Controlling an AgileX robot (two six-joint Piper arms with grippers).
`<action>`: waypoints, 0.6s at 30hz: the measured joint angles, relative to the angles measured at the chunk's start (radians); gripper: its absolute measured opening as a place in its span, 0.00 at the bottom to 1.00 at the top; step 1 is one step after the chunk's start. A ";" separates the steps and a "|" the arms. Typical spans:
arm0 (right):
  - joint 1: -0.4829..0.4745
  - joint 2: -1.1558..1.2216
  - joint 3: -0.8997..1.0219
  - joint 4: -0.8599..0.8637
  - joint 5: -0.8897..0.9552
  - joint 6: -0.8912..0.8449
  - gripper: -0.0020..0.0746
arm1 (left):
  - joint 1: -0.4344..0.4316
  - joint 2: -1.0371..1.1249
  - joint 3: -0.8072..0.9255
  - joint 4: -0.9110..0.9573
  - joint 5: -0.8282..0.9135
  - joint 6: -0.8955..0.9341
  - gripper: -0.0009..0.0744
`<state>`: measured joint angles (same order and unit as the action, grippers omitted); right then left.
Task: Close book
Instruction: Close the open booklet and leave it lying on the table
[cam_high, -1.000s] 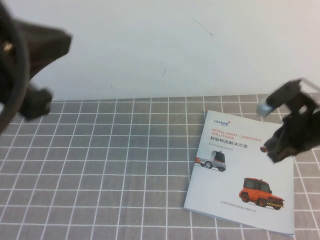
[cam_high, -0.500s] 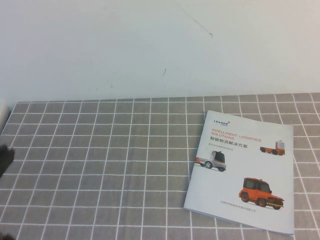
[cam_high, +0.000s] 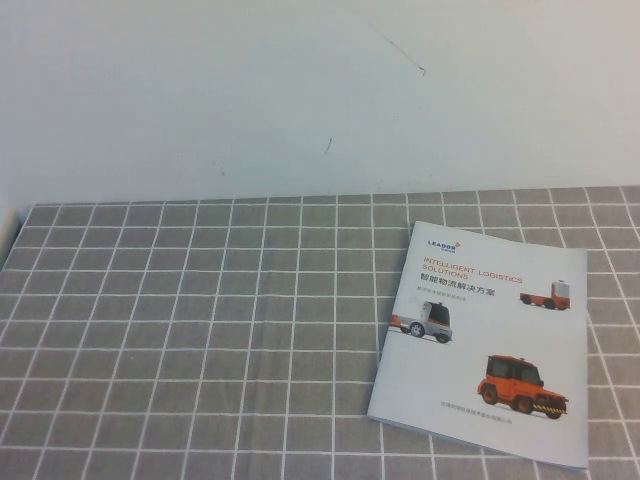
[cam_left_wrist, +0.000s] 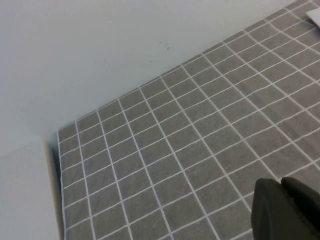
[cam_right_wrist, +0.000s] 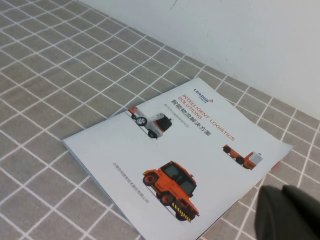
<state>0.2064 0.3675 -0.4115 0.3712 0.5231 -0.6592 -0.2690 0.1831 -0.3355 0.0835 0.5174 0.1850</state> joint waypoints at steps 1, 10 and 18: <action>0.000 -0.031 0.027 0.000 -0.008 0.002 0.02 | 0.000 0.000 0.005 0.018 -0.007 -0.021 0.01; 0.000 -0.121 0.113 0.000 -0.017 0.002 0.02 | 0.000 -0.001 0.007 0.034 -0.023 -0.094 0.01; 0.000 -0.121 0.113 0.000 0.098 0.005 0.02 | 0.000 -0.002 0.007 0.036 -0.012 -0.096 0.01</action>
<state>0.2064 0.2469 -0.2987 0.3712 0.6213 -0.6539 -0.2690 0.1809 -0.3284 0.1194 0.5055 0.0886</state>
